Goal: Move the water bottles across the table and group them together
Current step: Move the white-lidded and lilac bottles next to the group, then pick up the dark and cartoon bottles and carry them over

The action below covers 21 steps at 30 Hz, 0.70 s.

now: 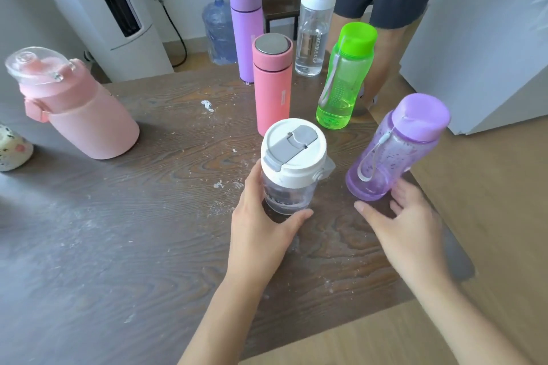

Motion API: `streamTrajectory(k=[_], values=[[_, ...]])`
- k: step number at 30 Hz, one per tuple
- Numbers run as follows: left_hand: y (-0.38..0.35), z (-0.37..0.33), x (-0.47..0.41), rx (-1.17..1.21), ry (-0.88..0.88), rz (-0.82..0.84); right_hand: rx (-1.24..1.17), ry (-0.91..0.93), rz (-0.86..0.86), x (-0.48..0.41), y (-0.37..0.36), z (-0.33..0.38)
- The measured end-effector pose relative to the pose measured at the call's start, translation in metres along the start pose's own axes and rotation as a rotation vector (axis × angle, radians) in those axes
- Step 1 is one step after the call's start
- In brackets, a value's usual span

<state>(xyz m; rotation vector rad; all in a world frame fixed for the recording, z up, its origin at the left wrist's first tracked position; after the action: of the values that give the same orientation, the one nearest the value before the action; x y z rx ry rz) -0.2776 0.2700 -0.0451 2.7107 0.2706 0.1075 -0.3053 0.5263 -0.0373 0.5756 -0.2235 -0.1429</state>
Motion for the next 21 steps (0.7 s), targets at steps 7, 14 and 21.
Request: streamTrajectory(k=[7, 14, 21], values=[[0.089, 0.044, 0.035, -0.019, 0.111, -0.252, 0.110, 0.161, -0.101, 0.082, -0.044, 0.038], [0.226, 0.093, 0.032, -0.080, 0.227, -0.516, 0.040, 0.411, 0.222, 0.106, -0.174, 0.126], [0.379, 0.162, 0.041, -0.157, 0.359, -0.763, 0.054, 0.434, 0.591, 0.129, -0.344, 0.205]])
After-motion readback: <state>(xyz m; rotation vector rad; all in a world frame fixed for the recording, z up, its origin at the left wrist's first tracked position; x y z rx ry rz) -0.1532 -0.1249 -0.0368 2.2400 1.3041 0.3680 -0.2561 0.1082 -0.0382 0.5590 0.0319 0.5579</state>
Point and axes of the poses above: each hand's wrist, its own x-axis away from the middle knuckle, its own y-axis out of the back of the hand, z = x × y, the point moved 7 cm from there along -x, towards the middle knuckle, and after that the axes turned 7 degrees about z, right-handed, at the moved point
